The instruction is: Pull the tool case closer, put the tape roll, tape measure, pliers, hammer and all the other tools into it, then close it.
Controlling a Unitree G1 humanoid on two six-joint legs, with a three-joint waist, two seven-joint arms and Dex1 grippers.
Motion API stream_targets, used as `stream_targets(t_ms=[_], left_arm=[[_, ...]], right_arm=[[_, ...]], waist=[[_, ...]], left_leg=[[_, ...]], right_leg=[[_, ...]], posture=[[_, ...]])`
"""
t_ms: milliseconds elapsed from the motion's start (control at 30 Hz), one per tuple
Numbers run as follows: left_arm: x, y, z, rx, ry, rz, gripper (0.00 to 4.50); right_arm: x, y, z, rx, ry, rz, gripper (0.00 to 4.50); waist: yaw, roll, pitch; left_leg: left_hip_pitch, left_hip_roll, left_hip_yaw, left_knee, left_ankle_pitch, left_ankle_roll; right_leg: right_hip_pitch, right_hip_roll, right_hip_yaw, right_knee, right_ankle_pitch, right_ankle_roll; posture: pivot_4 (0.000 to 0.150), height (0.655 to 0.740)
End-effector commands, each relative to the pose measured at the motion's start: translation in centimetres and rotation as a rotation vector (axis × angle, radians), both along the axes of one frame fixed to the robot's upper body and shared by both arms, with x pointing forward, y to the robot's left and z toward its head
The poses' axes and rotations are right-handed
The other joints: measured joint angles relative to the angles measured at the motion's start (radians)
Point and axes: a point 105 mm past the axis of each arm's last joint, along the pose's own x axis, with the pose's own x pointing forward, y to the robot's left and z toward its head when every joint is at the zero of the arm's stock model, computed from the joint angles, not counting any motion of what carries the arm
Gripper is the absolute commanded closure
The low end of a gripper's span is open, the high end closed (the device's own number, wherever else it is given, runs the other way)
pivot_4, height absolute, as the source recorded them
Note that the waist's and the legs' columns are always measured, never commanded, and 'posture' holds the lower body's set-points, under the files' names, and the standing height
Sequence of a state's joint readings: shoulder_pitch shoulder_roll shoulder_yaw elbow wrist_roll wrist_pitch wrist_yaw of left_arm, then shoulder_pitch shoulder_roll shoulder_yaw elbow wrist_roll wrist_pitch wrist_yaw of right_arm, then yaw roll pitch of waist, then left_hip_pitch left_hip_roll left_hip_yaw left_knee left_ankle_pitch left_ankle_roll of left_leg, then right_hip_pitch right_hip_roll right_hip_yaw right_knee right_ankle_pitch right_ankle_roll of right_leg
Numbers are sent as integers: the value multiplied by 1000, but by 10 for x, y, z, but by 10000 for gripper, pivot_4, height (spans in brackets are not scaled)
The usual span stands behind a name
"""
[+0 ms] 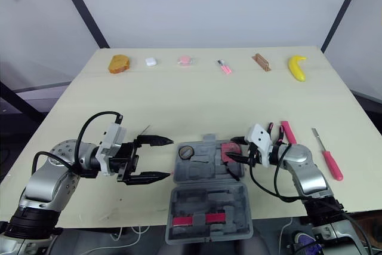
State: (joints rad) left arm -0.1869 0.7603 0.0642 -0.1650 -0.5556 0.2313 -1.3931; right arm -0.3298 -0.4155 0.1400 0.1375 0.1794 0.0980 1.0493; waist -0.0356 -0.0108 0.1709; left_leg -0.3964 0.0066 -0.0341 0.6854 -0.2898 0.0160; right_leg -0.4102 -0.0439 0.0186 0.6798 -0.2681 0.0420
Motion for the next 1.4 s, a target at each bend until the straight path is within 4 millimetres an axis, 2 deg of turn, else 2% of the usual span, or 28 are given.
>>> stream_targets(t_ms=[33,67,300,433,467,600,633,667,867,933,1000,1233,1400], left_arm=[[-2,-1,5,-3,-13,-17,0],[-2,0,5,-2,-13,-17,0],[-2,0,6,3,-14,-15,0],[-2,0,6,3,-17,-14,0],[-2,0,6,3,-17,-13,0],[-2,1,6,5,-16,-10,0],[-2,1,5,5,-16,-10,0],[-2,1,5,6,-15,-10,0],[-2,1,5,10,-16,-14,0],[-2,1,5,13,-16,-15,0],[-1,1,5,14,-16,-15,0],[-1,2,6,13,-17,-15,0],[-1,1,8,3,-24,-19,0]], right_arm=[[5,0,11,63,-81,7,38115],[7,0,9,55,-87,-5,43712],[13,-3,-6,29,-105,-3,43712],[14,-4,-6,61,-55,14,43712],[14,-4,-6,61,-52,19,38467],[15,-4,-4,57,-73,12,23472],[14,-3,-4,64,-68,14,18167],[14,-3,-4,66,-67,15,15233],[15,-2,-5,76,-63,18,15233],[15,-2,-6,78,-63,18,19062],[16,-2,-5,72,-75,11,26814],[18,-1,-9,62,-85,2,26814],[18,-4,-31,65,-26,-25,26814]], waist=[[-1,0,0],[-1,0,0],[-1,0,0],[-1,0,0],[-1,0,0],[-1,0,0],[-1,0,0],[-1,0,0],[-1,0,0],[-1,0,0],[-1,0,0],[-1,0,0],[-1,0,0]], left_leg=[[0,0,0,0,0,0],[0,0,0,0,0,0],[0,0,0,0,0,0],[0,0,0,0,0,0],[0,0,0,0,0,0],[0,0,0,0,0,0],[0,0,0,0,0,0],[0,0,0,0,0,0],[0,0,0,0,0,0],[0,0,0,0,0,0],[0,0,0,0,0,0],[0,0,0,0,0,0],[0,0,0,0,0,0]], right_leg=[[0,0,0,0,0,0],[0,0,0,0,0,0],[0,0,0,0,0,0],[0,0,0,0,0,0],[0,0,0,0,0,0],[0,0,0,0,0,0],[0,0,0,0,0,0],[0,0,0,0,0,0],[0,0,0,0,0,0],[0,0,0,0,0,0],[0,0,0,0,0,0],[0,0,0,0,0,0],[0,0,0,0,0,0]], posture=[[1500,7400],[1500,7400],[1500,7400],[1500,7400],[1500,7400],[1500,7400],[1500,7400],[1500,7400],[1500,7400],[1500,7400],[1500,7400],[1500,7400],[1500,7400]])
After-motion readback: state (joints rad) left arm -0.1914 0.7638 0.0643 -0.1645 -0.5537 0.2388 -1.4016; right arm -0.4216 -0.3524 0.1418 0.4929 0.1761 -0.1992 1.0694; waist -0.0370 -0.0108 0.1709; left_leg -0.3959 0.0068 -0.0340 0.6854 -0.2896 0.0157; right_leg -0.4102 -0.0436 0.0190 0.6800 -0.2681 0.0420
